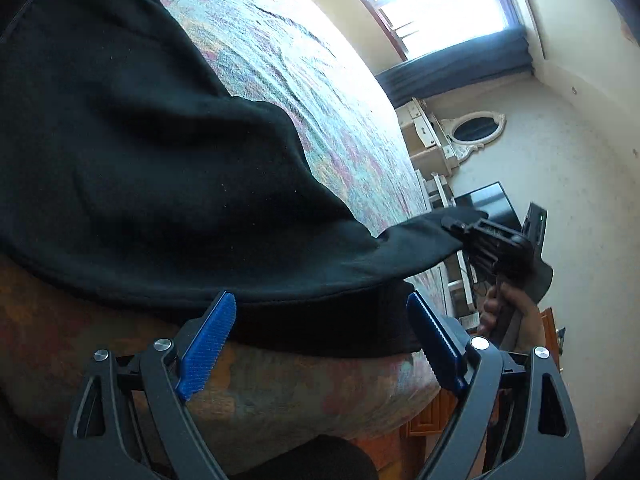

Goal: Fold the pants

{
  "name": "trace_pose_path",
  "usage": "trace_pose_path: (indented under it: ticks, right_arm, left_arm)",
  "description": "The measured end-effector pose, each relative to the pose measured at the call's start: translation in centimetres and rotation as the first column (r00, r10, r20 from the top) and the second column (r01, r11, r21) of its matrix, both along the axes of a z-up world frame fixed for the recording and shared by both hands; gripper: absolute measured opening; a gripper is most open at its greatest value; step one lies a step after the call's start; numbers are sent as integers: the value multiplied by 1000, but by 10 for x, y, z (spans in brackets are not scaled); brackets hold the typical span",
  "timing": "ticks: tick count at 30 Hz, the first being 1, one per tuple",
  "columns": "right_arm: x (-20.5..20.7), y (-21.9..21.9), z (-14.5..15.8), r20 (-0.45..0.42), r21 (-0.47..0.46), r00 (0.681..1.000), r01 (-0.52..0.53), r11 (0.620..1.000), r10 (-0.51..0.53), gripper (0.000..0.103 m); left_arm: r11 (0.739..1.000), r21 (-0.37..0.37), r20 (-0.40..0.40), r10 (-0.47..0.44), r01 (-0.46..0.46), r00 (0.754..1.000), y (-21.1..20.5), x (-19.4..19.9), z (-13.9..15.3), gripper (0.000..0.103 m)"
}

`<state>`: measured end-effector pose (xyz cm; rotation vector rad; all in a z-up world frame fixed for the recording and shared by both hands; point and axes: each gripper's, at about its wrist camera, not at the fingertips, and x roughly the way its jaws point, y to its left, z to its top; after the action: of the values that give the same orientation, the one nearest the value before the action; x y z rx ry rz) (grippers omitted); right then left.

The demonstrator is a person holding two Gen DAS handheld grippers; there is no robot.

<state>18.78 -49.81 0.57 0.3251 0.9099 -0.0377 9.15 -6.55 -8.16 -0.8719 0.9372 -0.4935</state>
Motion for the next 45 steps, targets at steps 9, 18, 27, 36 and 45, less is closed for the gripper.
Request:
trace_pose_path:
  ticks: [9, 18, 27, 36, 45]
  right_arm:
    - [-39, -26, -23, 46, 155, 999, 21, 988, -28, 9]
    - [-64, -47, -42, 60, 310, 996, 42, 950, -64, 9]
    - [-98, -61, -60, 93, 401, 992, 42, 915, -86, 9]
    - [-129, -79, -113, 15, 523, 988, 125, 843, -155, 9]
    - [-127, -81, -111, 44, 559, 985, 115, 821, -168, 9]
  left_arm:
    - [983, -100, -103, 145, -155, 984, -11, -3, -26, 86]
    - [966, -82, -99, 235, -243, 967, -8, 5, -26, 86]
    - [968, -14, -30, 250, -250, 968, -14, -3, -21, 75]
    - [972, 92, -3, 216, -215, 976, -20, -12, -20, 46]
    - [972, 5, -68, 234, -234, 970, -12, -9, -26, 56]
